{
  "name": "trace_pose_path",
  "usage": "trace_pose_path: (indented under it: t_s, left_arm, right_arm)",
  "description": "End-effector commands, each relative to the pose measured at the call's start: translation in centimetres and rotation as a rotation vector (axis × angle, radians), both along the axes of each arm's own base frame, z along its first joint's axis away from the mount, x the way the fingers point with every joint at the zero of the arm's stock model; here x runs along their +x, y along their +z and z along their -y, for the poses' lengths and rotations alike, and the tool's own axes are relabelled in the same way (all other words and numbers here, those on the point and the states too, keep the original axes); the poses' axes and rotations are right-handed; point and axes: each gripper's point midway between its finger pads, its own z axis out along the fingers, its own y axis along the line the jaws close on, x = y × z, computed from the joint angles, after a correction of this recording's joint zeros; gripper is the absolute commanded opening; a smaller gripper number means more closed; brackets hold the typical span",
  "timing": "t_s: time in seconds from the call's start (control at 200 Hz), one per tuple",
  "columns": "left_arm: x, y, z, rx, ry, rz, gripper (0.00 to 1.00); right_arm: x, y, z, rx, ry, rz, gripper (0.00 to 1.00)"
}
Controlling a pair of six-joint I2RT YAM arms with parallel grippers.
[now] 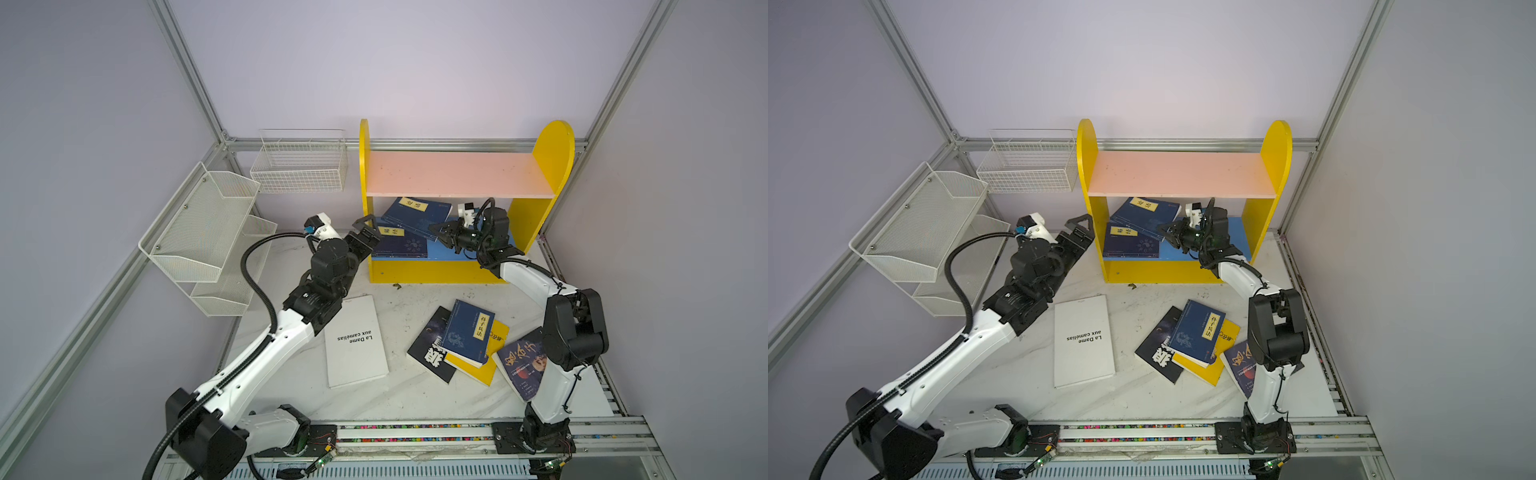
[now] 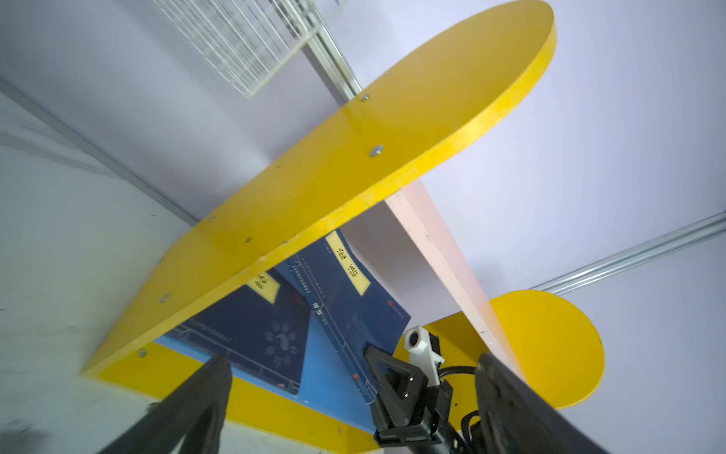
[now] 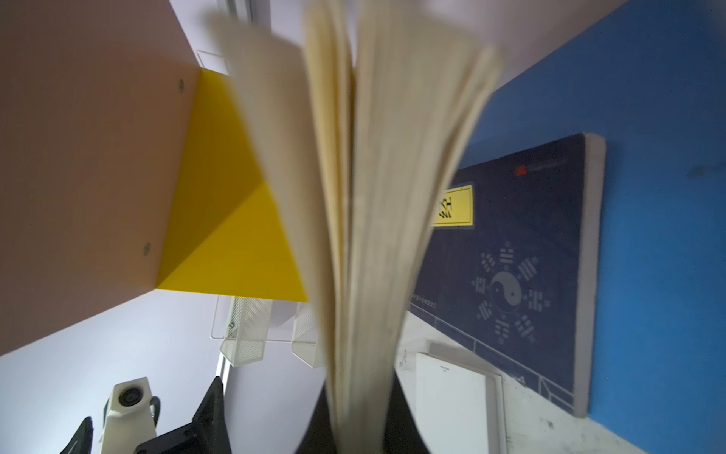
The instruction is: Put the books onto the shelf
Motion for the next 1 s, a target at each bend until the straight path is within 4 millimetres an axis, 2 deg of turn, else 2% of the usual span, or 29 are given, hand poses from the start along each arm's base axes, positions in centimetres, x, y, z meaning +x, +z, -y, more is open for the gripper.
trace_pose_path:
  t_s: [0.0,0.125,0.225,0.45,0.71,0.995]
  left_arm:
    - [-2.0,-7.5,-4.0,0.168,0.071,-0.221,0.96]
    - [-3.4,-8.9,-6.9,0.155,0.127,-0.257,0.96]
    - [-3.6,-9.1,-7.8,0.144,0.144,-0.255,0.96]
    - [-2.7,-9.8,-7.4,0.136,0.110,-0.272,0.97]
    - [-2.4,-10.8,-7.6,0.116,0.109,-0.285,0.97]
    - [-2.3,-11.1,-7.8,0.104,0.106,-0.289,0.97]
  right_arm:
    - [-1.3,-0.9,-1.1,-0.095,0.140,0.051,0.00]
    - [-1.1,-1.8,-0.9,-0.191,0.172,0.082,0.00]
    - [-0.9,-2.1,-0.9,-0.231,0.176,0.113,0.01]
    - [0.0,-2.1,-1.9,-0.213,0.192,0.163,0.02]
    - [-1.0,-2.8,-4.8,-0.225,0.288,0.167,0.03]
    - [-1.1,-2.9,-4.9,-0.251,0.316,0.192,0.03]
